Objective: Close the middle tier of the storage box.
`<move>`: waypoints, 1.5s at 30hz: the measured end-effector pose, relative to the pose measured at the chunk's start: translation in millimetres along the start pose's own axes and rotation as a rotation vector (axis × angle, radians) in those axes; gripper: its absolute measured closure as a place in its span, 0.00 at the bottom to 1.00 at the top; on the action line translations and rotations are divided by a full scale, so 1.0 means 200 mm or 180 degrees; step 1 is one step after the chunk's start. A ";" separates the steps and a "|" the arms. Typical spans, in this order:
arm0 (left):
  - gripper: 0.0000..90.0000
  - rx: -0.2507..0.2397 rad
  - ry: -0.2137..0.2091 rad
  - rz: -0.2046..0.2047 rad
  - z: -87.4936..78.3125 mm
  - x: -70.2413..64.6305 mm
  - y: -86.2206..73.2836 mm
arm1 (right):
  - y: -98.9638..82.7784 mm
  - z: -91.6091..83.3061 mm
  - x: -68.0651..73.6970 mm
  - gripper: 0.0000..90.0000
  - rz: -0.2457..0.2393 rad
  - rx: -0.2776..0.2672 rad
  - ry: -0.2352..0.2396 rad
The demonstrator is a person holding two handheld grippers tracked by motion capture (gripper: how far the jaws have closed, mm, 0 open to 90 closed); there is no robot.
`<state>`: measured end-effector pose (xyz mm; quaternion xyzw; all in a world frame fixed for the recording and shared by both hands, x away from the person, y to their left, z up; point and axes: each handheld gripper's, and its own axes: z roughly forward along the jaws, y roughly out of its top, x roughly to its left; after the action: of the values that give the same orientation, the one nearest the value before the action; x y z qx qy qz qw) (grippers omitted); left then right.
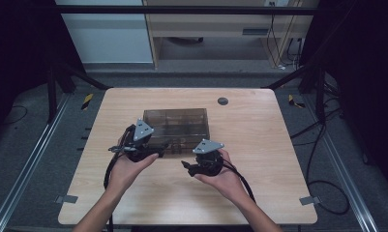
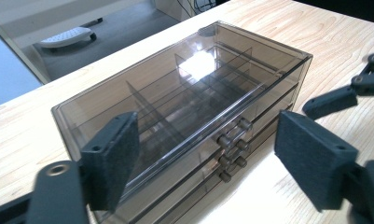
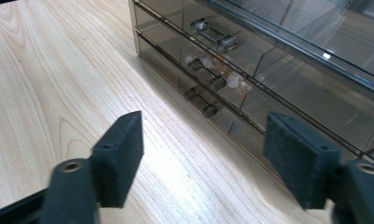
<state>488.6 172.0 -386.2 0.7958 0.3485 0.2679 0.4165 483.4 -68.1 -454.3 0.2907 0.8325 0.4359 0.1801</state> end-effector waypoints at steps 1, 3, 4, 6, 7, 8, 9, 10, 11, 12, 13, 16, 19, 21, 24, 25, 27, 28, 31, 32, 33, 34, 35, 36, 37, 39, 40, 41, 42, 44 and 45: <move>0.22 -0.0013 -0.0003 0.0000 -0.01 0.00 -0.01 | 0.00 0.00 0.00 0.28 0.0014 0.0013 0.0010; 0.19 -0.0030 0.0013 -0.0016 -0.03 0.01 -0.03 | 0.00 -0.01 0.00 0.24 0.0024 0.0018 0.0018; 0.18 -0.0040 0.0014 -0.0026 -0.03 0.01 -0.03 | 0.00 -0.02 0.00 0.21 0.0042 0.0018 0.0024; 0.15 -0.0054 0.0028 -0.0028 -0.05 0.02 -0.05 | -0.01 -0.03 -0.01 0.18 0.0086 0.0054 0.0028; 0.14 -0.0057 0.0033 -0.0040 -0.06 0.03 -0.06 | -0.01 -0.03 -0.01 0.17 0.0080 0.0054 0.0030; 0.14 -0.0074 0.0043 -0.0051 -0.07 0.03 -0.07 | -0.01 -0.04 -0.01 0.16 0.0067 0.0047 0.0024; 0.13 -0.0112 0.0068 -0.0066 -0.08 0.04 -0.09 | -0.01 -0.04 -0.02 0.15 0.0071 0.0044 0.0023; 0.13 -0.0129 0.0079 -0.0061 -0.09 0.04 -0.09 | -0.02 -0.05 -0.02 0.15 0.0070 0.0038 0.0021; 0.13 -0.0148 0.0096 -0.0071 -0.10 0.04 -0.10 | -0.02 -0.06 -0.03 0.15 0.0072 0.0033 0.0019; 0.12 -0.0168 0.0108 -0.0086 -0.11 0.04 -0.11 | -0.02 -0.06 -0.03 0.14 0.0087 0.0027 0.0021; 0.12 -0.0189 0.0129 -0.0067 -0.12 0.05 -0.12 | -0.03 -0.07 -0.04 0.14 0.0096 0.0032 0.0025; 0.12 -0.0244 0.0195 -0.0076 -0.15 0.05 -0.14 | -0.04 -0.09 -0.05 0.13 0.0106 0.0044 0.0001; 0.11 -0.0267 0.0223 -0.0095 -0.17 0.06 -0.18 | -0.06 -0.11 -0.06 0.13 0.0107 0.0037 -0.0025; 0.10 -0.0267 0.0234 -0.0112 -0.18 0.07 -0.20 | -0.07 -0.12 -0.07 0.12 0.0140 0.0014 -0.0043; 0.10 -0.0296 0.0250 -0.0153 -0.20 0.09 -0.23 | -0.08 -0.15 -0.08 0.12 0.0148 0.0010 -0.0069; 0.10 -0.0305 0.0276 -0.0156 -0.21 0.10 -0.24 | -0.08 -0.15 -0.09 0.12 0.0146 0.0015 -0.0076; 0.09 -0.0342 0.0302 -0.0157 -0.22 0.12 -0.26 | -0.09 -0.17 -0.11 0.11 0.0138 0.0010 -0.0111; 0.08 -0.0359 0.0315 -0.0169 -0.22 0.13 -0.28 | -0.09 -0.18 -0.12 0.11 0.0154 0.0005 -0.0124; 0.07 -0.0397 0.0328 -0.0200 -0.23 0.16 -0.32 | -0.11 -0.21 -0.15 0.11 0.0206 -0.0020 -0.0193; 0.07 -0.0391 0.0345 -0.0202 -0.24 0.17 -0.33 | -0.12 -0.21 -0.16 0.11 0.0224 -0.0022 -0.0208; 0.07 -0.0384 0.0361 -0.0212 -0.24 0.18 -0.34 | -0.13 -0.22 -0.18 0.11 0.0241 -0.0029 -0.0231; 0.07 -0.0386 0.0372 -0.0237 -0.24 0.19 -0.36 | -0.13 -0.24 -0.19 0.10 0.0256 -0.0029 -0.0260; 0.07 -0.0392 0.0380 -0.0257 -0.25 0.19 -0.36 | -0.14 -0.24 -0.20 0.10 0.0264 -0.0024 -0.0278; 0.07 -0.0395 0.0395 -0.0274 -0.25 0.20 -0.37 | -0.14 -0.25 -0.21 0.09 0.0270 -0.0021 -0.0291; 0.07 -0.0405 0.0413 -0.0292 -0.25 0.21 -0.39 | -0.15 -0.26 -0.22 0.09 0.0271 -0.0017 -0.0310; 0.07 -0.0412 0.0430 -0.0316 -0.25 0.22 -0.41 | -0.16 -0.27 -0.25 0.08 0.0281 -0.0018 -0.0345; 0.07 -0.0412 0.0441 -0.0332 -0.25 0.23 -0.42 | -0.17 -0.28 -0.26 0.08 0.0288 -0.0023 -0.0362; 0.07 -0.0408 0.0459 -0.0347 -0.25 0.24 -0.43 | -0.17 -0.29 -0.27 0.07 0.0311 -0.0024 -0.0382; 0.07 -0.0413 0.0479 -0.0358 -0.25 0.25 -0.44 | -0.18 -0.31 -0.29 0.07 0.0320 -0.0031 -0.0405; 0.07 -0.0421 0.0501 -0.0378 -0.25 0.26 -0.45 | -0.20 -0.32 -0.31 0.06 0.0337 -0.0034 -0.0431; 0.07 -0.0421 0.0533 -0.0396 -0.25 0.27 -0.46 | -0.21 -0.33 -0.32 0.06 0.0349 -0.0037 -0.0449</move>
<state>455.1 275.7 -431.5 0.7183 0.4123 0.3295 0.4534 481.7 -169.2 -448.7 0.3648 0.7980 0.4283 0.2159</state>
